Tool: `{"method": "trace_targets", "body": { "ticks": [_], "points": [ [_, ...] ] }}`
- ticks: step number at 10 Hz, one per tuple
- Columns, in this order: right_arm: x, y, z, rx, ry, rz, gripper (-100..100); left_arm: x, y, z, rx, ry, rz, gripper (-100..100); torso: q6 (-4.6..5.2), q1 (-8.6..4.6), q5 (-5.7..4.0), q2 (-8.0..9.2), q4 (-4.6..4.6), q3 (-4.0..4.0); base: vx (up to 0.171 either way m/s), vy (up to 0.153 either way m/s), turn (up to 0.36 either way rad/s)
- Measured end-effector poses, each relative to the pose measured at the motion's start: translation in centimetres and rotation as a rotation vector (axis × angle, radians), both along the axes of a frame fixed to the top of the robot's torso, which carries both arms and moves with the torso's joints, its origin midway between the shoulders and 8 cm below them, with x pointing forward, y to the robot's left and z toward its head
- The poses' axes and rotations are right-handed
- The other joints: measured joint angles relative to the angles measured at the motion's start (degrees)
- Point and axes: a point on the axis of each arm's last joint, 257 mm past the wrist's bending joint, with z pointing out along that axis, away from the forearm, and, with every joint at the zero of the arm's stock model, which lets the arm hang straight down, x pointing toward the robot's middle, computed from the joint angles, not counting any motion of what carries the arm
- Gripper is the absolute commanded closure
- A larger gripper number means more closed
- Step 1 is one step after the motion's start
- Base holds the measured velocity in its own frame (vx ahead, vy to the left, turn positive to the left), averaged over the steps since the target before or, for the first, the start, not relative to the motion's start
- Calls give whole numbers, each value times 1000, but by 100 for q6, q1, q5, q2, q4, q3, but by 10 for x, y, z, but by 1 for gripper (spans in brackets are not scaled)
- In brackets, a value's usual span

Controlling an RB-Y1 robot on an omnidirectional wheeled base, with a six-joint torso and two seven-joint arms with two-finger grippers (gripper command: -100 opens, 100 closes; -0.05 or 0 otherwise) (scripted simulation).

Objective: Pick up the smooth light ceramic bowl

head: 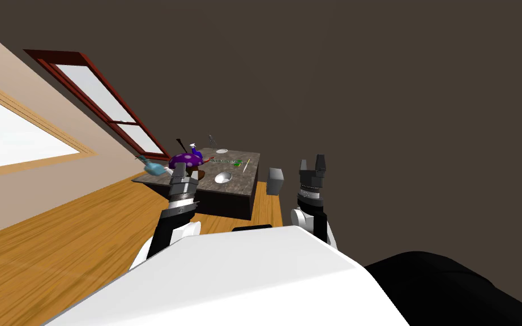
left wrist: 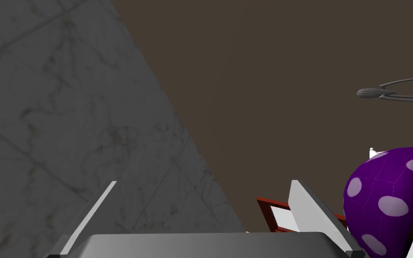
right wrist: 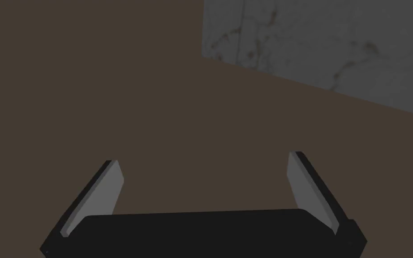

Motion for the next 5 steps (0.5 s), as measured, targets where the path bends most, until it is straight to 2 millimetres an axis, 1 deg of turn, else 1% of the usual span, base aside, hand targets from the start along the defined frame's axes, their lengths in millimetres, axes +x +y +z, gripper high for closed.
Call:
{"method": "trace_targets", "body": {
  "ticks": [2,5],
  "points": [
    [0,0,0,0,0,0,0,5,-6,0,31,18,-24,-100,0,12,2,3,1,2,-10,41,-30],
    [0,0,0,0,0,0,0,18,-17,-3,78,67,-64,-100,1,25,6,4,1,2,-15,61,-53]
  ]
}}
